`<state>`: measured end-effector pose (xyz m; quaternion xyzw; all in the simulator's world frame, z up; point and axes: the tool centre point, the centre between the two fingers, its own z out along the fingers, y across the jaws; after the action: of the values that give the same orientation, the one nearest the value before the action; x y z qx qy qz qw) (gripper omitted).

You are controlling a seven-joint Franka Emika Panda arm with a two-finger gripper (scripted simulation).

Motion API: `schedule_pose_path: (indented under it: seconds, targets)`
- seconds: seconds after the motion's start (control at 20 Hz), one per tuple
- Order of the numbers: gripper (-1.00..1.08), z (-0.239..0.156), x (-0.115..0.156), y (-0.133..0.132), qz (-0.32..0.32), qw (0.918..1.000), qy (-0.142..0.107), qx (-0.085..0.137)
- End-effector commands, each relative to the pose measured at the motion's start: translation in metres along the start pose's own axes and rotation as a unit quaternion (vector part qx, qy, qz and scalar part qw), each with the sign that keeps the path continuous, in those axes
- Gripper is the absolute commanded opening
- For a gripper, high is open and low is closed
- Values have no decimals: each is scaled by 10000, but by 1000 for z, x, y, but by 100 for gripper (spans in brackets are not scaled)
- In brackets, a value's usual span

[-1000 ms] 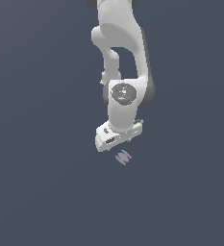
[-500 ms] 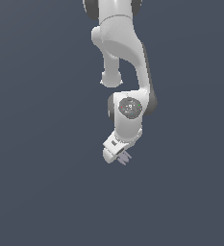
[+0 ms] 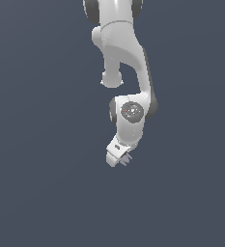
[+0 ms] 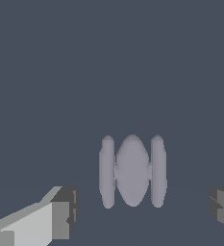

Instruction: Pick up the object and move it to a goal position.

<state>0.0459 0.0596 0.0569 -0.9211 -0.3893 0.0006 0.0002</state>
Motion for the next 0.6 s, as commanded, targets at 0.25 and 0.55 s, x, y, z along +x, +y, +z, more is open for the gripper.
schedule_pose_path:
  seconds: [0.25, 0.55]
  targets:
    - [100, 17, 0, 0, -10, 10000, 2, -2]
    - [100, 45, -1, -1, -25, 10000, 3, -4]
